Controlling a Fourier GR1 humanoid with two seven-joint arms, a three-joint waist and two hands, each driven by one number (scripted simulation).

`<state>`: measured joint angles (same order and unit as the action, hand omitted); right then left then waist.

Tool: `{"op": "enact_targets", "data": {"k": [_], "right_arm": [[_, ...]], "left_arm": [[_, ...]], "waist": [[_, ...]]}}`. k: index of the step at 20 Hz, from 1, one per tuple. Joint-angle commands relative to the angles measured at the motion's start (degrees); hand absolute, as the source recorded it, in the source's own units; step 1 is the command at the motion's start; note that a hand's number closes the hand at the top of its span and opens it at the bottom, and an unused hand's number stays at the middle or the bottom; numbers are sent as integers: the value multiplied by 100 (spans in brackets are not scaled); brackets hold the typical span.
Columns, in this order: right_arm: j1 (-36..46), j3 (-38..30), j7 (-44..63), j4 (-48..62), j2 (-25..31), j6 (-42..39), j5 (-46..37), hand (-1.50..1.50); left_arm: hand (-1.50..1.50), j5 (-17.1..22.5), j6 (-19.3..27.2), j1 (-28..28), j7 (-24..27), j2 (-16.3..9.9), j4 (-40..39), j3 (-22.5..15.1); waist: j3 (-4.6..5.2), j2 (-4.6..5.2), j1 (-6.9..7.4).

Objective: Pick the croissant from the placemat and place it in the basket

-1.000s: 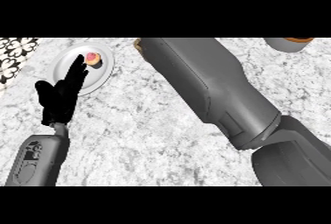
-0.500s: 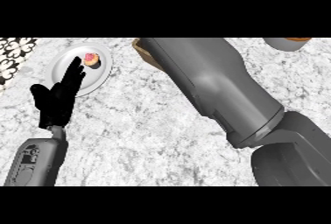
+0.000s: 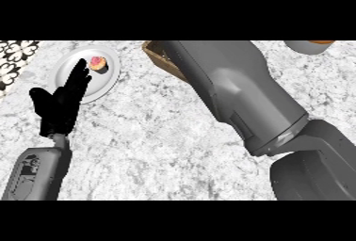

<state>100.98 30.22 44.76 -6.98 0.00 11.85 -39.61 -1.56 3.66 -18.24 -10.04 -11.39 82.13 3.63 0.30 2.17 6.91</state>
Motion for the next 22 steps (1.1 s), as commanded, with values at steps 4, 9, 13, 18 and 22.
{"op": "enact_targets", "data": {"k": [4,9,13,18,22], "right_arm": [[-281,-131,-121,75,0,-242,151,150],[-224,-155,-238,268,0,-50,84,150],[-311,-98,-374,376,0,-196,15,150],[-449,-31,-350,432,0,-218,-73,150],[-341,-35,-210,376,0,-407,-79,150]], "left_arm": [[0,17,-61,-136,50,-18,-152,23],[0,6,-27,176,58,-26,22,45],[0,-113,115,-31,46,77,41,-39],[0,54,-103,149,205,-129,-59,167],[0,-147,118,-99,39,176,-44,-125]], "waist": [[2,61,53],[-10,0,-50],[-10,25,-68],[-5,32,-25],[-7,33,-5]]}}
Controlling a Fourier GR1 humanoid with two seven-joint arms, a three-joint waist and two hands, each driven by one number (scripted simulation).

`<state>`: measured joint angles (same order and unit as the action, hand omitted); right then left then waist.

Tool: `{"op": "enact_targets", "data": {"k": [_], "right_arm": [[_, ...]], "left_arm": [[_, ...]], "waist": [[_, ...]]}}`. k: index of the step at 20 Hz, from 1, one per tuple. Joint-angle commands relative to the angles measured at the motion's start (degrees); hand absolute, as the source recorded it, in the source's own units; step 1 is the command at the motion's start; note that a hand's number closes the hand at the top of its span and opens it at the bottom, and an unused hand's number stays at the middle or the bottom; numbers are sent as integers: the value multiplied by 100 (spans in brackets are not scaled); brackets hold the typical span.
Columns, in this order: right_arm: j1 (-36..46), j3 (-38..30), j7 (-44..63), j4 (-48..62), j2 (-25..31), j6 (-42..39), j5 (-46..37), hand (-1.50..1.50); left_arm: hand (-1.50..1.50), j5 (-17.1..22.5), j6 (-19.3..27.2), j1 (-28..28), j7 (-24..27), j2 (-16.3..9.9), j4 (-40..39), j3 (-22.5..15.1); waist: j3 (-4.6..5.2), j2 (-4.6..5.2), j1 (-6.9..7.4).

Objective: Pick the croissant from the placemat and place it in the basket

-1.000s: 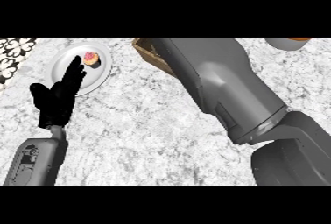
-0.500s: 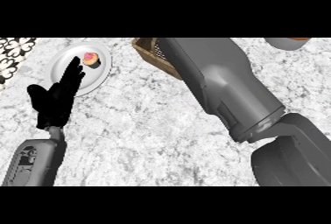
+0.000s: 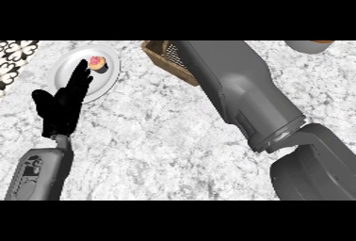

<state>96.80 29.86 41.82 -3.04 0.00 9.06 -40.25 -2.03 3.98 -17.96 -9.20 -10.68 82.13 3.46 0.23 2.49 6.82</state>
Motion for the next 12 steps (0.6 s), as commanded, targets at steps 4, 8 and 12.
{"op": "enact_targets", "data": {"k": [4,8,12], "right_arm": [[-94,-33,2,89,0,-193,-2,150],[-200,-93,-138,24,0,-296,41,150],[-187,-226,-174,47,0,-411,146,150]], "left_arm": [[0,65,-91,74,-58,-90,132,55],[0,36,-9,-13,-18,-5,28,53],[0,-24,20,19,41,-2,-99,55]], "waist": [[-3,-20,50],[-4,-20,-39],[-6,-24,-102]]}}
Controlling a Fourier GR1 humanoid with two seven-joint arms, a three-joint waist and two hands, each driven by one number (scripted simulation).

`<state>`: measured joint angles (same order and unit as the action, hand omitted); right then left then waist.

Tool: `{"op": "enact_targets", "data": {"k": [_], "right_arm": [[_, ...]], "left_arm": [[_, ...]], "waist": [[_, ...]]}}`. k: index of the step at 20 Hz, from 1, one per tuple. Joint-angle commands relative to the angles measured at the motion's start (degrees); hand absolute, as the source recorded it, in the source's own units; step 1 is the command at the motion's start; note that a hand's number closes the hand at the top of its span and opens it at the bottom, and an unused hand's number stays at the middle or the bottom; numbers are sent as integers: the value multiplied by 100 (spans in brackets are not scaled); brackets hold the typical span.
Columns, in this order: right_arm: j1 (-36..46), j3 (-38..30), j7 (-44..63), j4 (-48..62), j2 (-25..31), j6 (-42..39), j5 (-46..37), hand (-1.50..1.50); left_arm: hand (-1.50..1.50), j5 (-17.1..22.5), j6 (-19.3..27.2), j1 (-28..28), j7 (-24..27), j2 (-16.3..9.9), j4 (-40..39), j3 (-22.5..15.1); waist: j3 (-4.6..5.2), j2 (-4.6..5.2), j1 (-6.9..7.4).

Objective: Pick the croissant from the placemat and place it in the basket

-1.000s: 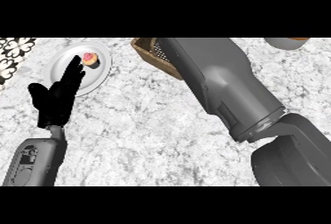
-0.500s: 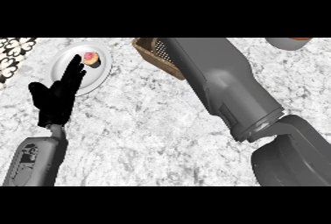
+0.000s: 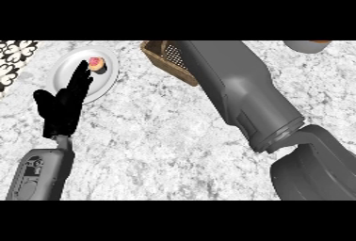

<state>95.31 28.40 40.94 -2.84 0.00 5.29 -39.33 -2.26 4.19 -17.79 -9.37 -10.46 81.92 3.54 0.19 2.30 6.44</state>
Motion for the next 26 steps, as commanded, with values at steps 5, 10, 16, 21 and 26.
{"op": "enact_targets", "data": {"k": [5,10,16,21,26], "right_arm": [[-210,-241,10,99,0,-23,191,150],[-276,-299,590,67,0,-365,253,150],[-348,-411,698,-85,0,427,317,-150],[-126,-671,682,-392,32,1459,490,-150],[-77,-1016,926,-619,4,2598,720,-150]], "left_arm": [[0,73,-109,8,-69,-59,20,37],[0,38,-90,-90,-139,-39,35,1],[0,63,-75,142,29,-14,123,45],[0,16,9,208,-77,5,268,36],[0,-19,61,125,-112,-76,153,139]], "waist": [[-3,17,14],[1,-2,94],[-5,-13,-10],[-13,-67,-123],[-13,-69,-201]]}}
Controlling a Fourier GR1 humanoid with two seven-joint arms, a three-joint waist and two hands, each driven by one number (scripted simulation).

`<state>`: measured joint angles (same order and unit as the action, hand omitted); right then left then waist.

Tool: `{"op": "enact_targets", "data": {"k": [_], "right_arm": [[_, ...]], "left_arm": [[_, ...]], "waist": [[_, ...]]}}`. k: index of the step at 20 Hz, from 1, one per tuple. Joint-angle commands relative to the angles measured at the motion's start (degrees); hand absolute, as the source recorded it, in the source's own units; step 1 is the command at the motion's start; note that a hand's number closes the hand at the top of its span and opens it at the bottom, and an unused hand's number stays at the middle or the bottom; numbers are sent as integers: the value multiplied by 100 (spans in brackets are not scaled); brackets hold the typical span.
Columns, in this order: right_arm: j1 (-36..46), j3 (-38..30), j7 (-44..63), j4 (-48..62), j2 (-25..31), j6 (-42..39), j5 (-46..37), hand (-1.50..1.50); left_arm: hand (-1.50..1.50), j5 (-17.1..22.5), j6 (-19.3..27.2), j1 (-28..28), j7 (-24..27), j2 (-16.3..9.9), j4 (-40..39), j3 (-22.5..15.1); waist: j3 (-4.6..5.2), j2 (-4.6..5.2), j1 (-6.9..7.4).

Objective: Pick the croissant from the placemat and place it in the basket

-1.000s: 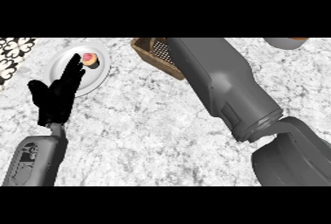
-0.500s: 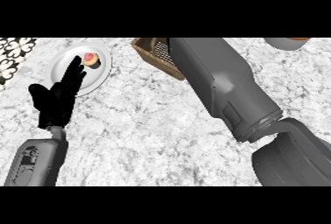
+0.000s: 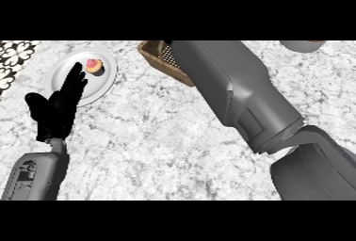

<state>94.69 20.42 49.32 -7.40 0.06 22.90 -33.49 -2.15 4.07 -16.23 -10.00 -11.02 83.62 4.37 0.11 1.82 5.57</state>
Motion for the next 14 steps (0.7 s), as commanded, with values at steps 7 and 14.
{"op": "enact_targets", "data": {"k": [7,14], "right_arm": [[-205,-680,218,-409,109,1845,411,-150],[-640,-1103,-24,-1223,334,1904,740,-150]], "left_arm": [[0,17,31,245,-35,-53,100,114],[0,152,-65,440,246,-213,-149,427]], "waist": [[-11,-139,-364],[-11,-205,-583]]}}
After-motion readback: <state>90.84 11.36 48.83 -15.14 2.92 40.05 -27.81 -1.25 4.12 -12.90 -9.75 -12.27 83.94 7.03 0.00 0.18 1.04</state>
